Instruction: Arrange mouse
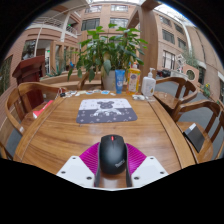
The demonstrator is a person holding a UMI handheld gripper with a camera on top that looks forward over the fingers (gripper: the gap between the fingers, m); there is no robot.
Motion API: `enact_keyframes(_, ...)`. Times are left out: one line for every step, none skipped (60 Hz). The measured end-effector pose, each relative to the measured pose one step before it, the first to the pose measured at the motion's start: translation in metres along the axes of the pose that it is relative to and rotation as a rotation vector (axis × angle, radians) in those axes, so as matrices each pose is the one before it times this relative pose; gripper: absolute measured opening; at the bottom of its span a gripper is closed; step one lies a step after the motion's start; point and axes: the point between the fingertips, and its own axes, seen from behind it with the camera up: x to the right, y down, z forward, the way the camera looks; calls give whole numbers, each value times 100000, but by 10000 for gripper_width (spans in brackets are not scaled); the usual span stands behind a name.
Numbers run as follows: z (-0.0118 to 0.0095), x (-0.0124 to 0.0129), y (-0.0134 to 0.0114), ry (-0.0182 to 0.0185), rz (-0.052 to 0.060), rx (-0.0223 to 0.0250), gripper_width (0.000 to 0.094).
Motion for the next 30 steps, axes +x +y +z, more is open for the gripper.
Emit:
enact_keyframes(-380,136,-868,93,762,1623,359)
enact_keyframes(-400,126,-901,102,304,1436,357)
enact_keyframes(-349,120,-997,111,12,1468,357)
enact_keyframes(-347,134,-1176,168,257,1895,359)
enact_keyframes(-318,117,-1328,178,668,2339,359)
enact_keyframes(-165,77,-1535,-6,551,2223,359)
enact_keyframes(-358,39,-1436,-18,-17,1865,359)
enact_keyframes(-219,54,-1383,-8,-232,2289,358)
enact_keyframes(-164,59,-1450,77,-90,2365,359)
enact_keyframes(-74,74,-1514,85,333,2542,358)
enact_keyframes(186,15,-1480,20,793,3060,358)
enact_keyframes(90,-53,-1451,-299,491,2418,359)
enact_keyframes(227,-121,-1303,-521,37,1927,358)
enact_keyframes(85,-235,-1478,-421,-32,1740,357)
enact_keyframes(595,-50,-1265,-519,839,1375,358)
enact_keyframes(409,-130,-1248,-488,1469,2319,358)
enact_keyframes(499,-162,-1197,-400,1177,2290,358)
enact_keyframes(448,-118,-904,-176,-383,1786,357)
enact_keyframes(789,56,-611,224,-1193,450,357)
enact_keyframes(790,3,-499,532,-1145,195,357)
enact_keyframes(870,-54,-426,571,-417,328,356)
enact_keyframes(922,-168,-393,233,407,553,357)
enact_keyframes(443,-470,-159,-249,877,1021,356)
enact_keyframes(1606,-36,-360,-220,25,-788,356)
enact_keyframes(1132,-253,133,-199,-168,-1245,354)
enact_keyframes(1135,-114,359,-74,-54,-1834,355)
enact_keyframes(1121,-156,457,-48,429,-1958,355)
enact_keyframes(843,-403,710,-351,879,-1894,355)
enact_keyframes(1142,-242,547,-571,749,-1799,354)
enact_keyframes(1089,-278,700,-595,212,-2199,354)
